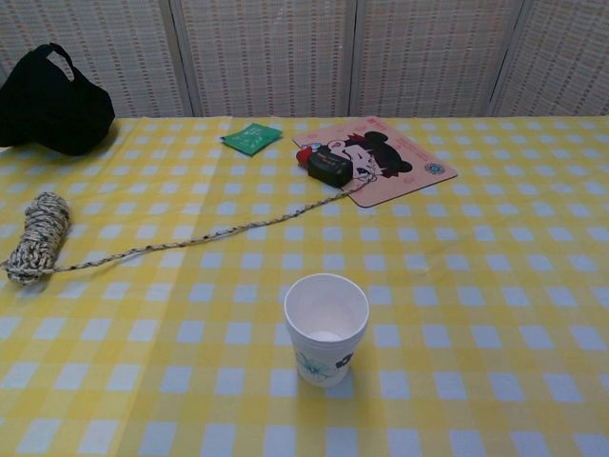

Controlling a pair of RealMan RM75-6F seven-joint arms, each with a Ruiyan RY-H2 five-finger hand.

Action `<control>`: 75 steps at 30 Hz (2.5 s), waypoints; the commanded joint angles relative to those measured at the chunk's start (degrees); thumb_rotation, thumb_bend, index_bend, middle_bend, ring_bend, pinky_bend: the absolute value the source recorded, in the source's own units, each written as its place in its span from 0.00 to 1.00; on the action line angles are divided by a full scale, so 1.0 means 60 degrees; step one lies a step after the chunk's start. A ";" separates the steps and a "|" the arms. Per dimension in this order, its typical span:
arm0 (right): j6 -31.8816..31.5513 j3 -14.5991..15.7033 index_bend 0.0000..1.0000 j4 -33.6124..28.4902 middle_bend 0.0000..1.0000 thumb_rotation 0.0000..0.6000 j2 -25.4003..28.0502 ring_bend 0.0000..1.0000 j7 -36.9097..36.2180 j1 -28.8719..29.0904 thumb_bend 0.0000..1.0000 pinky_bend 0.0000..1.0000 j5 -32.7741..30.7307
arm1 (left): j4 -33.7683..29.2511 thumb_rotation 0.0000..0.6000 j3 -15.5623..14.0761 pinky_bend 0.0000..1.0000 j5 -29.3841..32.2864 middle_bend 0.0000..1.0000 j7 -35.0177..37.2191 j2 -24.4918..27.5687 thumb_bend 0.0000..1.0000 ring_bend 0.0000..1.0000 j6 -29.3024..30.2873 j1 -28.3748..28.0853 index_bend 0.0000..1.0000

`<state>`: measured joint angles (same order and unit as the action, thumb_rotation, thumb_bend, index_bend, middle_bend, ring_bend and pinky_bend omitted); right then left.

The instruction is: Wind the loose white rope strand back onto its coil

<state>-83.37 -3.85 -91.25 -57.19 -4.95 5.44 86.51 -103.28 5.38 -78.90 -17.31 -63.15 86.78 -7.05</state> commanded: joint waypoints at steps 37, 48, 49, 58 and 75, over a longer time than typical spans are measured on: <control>-0.0369 -0.0091 0.08 -0.0215 0.07 1.00 0.0311 0.00 0.0061 -0.0151 0.25 0.00 0.0009 | 0.2495 0.38 0.0835 0.03 0.1006 0.29 0.1512 -0.0992 0.24 0.25 -0.4138 -0.2770 0.34; -0.0451 -0.0086 0.08 -0.0265 0.07 1.00 0.0365 0.00 0.0075 -0.0219 0.25 0.00 0.0002 | 0.4214 0.28 0.0890 0.03 0.1763 0.29 0.1439 -0.1931 0.24 0.20 -0.6268 -0.4229 0.34; -0.0450 -0.0083 0.08 -0.0266 0.07 1.00 0.0365 0.00 0.0073 -0.0228 0.25 0.00 -0.0010 | 0.4361 0.27 0.0885 0.03 0.1861 0.29 0.1415 -0.2016 0.24 0.19 -0.6401 -0.4312 0.34; -0.0486 -0.0075 0.08 -0.0278 0.07 1.00 0.0376 0.00 0.0079 -0.0277 0.25 0.00 -0.0022 | 0.5679 0.27 0.0801 0.03 0.2833 0.29 0.0886 -0.2693 0.23 0.17 -0.7295 -0.4918 0.33; -0.0508 -0.0094 0.08 -0.0280 0.07 1.00 0.0313 0.00 0.0072 -0.0261 0.25 0.00 0.0046 | 0.5721 0.12 0.0300 0.03 0.4325 0.33 -0.0212 -0.2158 0.22 0.16 -0.7784 -0.5004 0.36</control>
<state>-86.39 -4.41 -92.93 -55.30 -4.52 3.87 86.76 -67.64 7.80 -53.74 -17.99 -77.17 39.79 -37.55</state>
